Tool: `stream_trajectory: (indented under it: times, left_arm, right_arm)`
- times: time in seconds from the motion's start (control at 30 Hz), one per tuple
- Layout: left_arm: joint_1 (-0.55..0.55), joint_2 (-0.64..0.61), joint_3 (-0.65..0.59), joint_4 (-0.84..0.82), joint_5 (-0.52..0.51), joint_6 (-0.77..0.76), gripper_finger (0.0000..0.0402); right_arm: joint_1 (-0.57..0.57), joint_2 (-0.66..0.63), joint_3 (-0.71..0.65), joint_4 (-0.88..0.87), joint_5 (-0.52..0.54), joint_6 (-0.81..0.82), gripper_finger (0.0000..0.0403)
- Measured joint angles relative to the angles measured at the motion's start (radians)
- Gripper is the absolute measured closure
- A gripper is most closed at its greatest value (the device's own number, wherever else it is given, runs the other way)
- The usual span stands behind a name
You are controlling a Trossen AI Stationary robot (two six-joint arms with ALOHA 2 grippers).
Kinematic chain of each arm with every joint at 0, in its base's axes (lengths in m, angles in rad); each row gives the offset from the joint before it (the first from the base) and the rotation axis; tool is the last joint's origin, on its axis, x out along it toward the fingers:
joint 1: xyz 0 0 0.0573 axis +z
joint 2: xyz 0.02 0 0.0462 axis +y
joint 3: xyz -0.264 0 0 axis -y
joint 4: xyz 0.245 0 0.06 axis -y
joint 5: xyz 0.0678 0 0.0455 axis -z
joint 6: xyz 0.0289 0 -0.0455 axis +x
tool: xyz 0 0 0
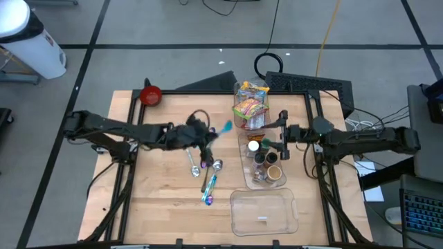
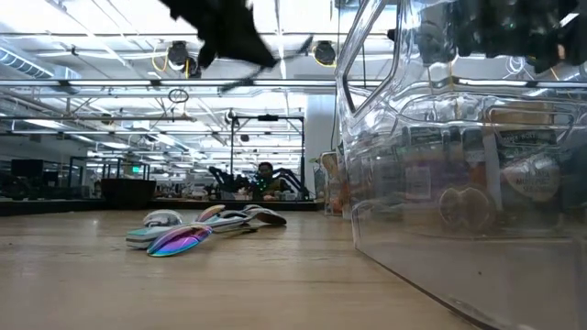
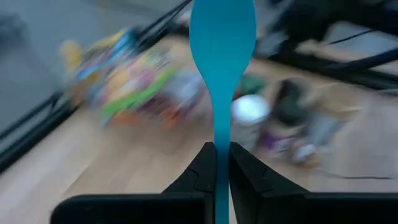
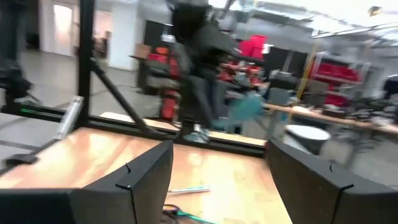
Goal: Pick & Place Food Item
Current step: Put the blue spoon into the bottom transparent bin
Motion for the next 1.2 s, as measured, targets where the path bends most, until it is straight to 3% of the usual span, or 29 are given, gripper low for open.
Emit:
stream_trajectory:
  times: [0.17,0.3,0.4,0.63,0.87,1.2]
  left_arm:
    - [-0.11,0.016,0.0,0.164,0.003,0.156,0.0384]
    - [-0.188,0.048,0.0,0.278,0.05,0.273,0.0384]
    - [-0.226,0.072,0.0,0.372,0.113,0.315,0.0384]
    - [-0.253,0.126,0.0,0.436,0.139,0.348,0.0384]
    - [-0.248,0.149,0.0,0.46,0.238,0.329,0.0381]
    - [-0.207,0.162,0.001,0.457,0.267,0.281,0.0379]
  right_arm:
    - [0.222,0.012,0.021,0.005,0.23,-0.055,0.0152]
    - [0.357,0.071,0.066,0.006,0.338,-0.053,0.0152]
    - [0.414,0.164,0.118,0.012,0.34,-0.053,0.0152]
    - [0.456,0.388,0.245,0.101,0.364,-0.061,0.0152]
    - [0.456,0.489,0.277,0.199,0.203,-0.058,0.0152]
    - [0.455,0.642,0.277,0.475,0.202,-0.146,0.0152]
